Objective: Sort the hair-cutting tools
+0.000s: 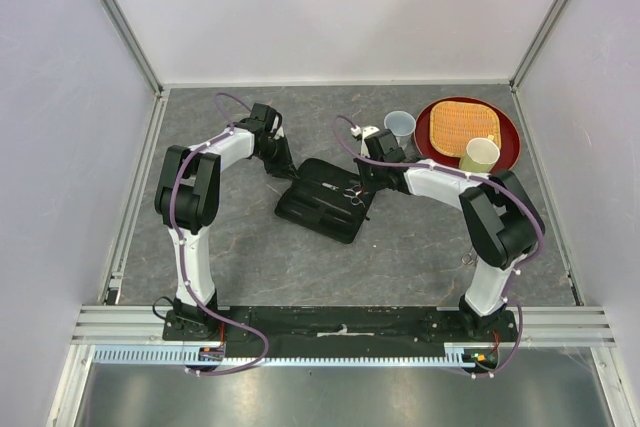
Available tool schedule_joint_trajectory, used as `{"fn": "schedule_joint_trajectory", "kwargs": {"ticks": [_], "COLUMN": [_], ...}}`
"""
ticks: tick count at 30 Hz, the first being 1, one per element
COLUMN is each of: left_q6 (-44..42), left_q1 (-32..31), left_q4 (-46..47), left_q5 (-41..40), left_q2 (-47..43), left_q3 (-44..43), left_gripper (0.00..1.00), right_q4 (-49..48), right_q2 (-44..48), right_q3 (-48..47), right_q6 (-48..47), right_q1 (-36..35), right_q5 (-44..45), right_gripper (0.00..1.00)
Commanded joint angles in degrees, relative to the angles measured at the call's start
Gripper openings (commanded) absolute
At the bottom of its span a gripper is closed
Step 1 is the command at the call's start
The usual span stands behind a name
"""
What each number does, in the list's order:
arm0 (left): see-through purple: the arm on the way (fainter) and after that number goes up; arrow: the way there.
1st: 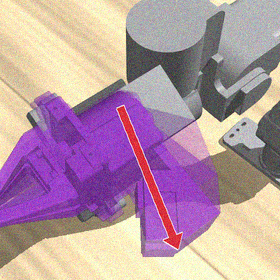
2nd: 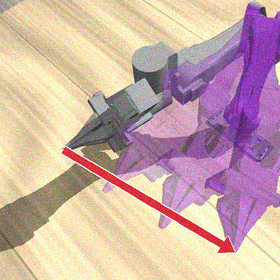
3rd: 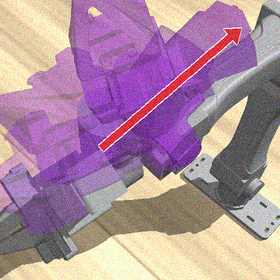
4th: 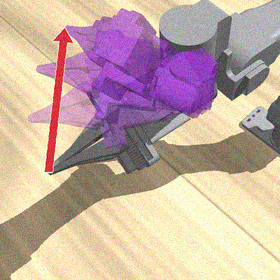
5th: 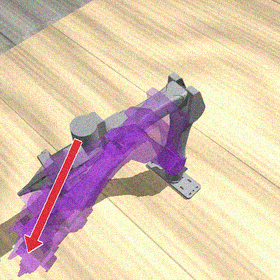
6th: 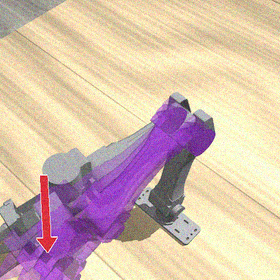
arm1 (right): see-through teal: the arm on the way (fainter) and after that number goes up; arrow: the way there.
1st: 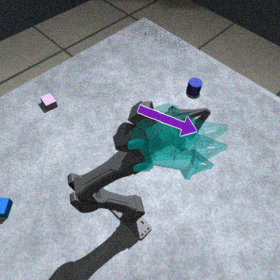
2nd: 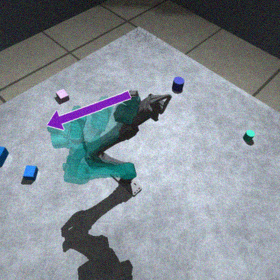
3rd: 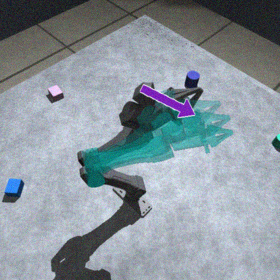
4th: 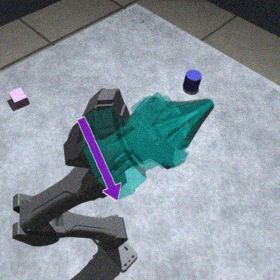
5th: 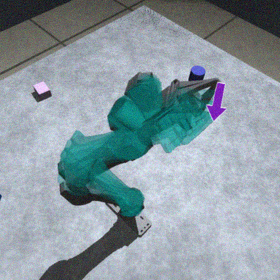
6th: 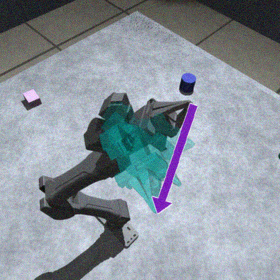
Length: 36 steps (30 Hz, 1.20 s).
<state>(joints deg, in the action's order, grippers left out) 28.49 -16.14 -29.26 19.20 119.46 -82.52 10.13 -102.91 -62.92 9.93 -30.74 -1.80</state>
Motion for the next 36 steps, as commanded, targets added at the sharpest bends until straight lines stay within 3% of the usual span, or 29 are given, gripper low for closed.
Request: {"fn": "schedule_joint_trajectory", "kwargs": {"ticks": [1,9,19,20,24,25,29,35,36], "left_q6": [-1.42,-0.89,0.42,0.6,0.69,0.6,0.6,-0.36,-0.89], "left_q1": [-1.96,-2.05,-2.05,-2.05,-2.05,-2.05,-2.05,-2.05,-2.05], "left_q4": [-0.89,-0.28,1.66,1.83,2.18,2.27,3.24,3.42,3.42], "left_q5": [-0.39,0.05,-1.88,-2.5,-3.55,-3.64,-4.0,-3.12,-2.68], "left_q2": [3.68,3.06,0.78,0.34,-0.63,-0.89,-2.74,-6.08,-6.52], "left_q3": [2.71,3.51,5.7,5.88,6.32,6.58,7.46,8.16,8.34], "left_gripper": [0.17,0.17,0.22,0.22,0.26,0.27,0.32,0.43,0.51], "right_q4": [-8.19,-8.29,4.17,5.5,11.39,11.58,13.5,22.29,24.65], "right_q2": [-0.71,-3.69,-4.23,-4.23,-2.39,-1.51,2.18,8.94,9.83], "right_q3": [-0.37,-1.15,-5.11,-6.24,-7.92,-7.92,-10.02,-11.01,-10.39], "right_q6": [7.38,10.72,11.86,11.6,11.77,11.77,12.83,17.83,18.62], "right_q1": [-0.46,-0.64,-0.72,-0.72,-0.72,-0.72,-0.64,0.15,0.5], "right_q5": [-3.47,-6.01,-6.46,-6.81,-3.49,-2.69,1.45,20.23,22.09], "right_gripper": [0.0,0.0,0.01,0.03,0.48,0.52,0.62,0.67,0.67]}}
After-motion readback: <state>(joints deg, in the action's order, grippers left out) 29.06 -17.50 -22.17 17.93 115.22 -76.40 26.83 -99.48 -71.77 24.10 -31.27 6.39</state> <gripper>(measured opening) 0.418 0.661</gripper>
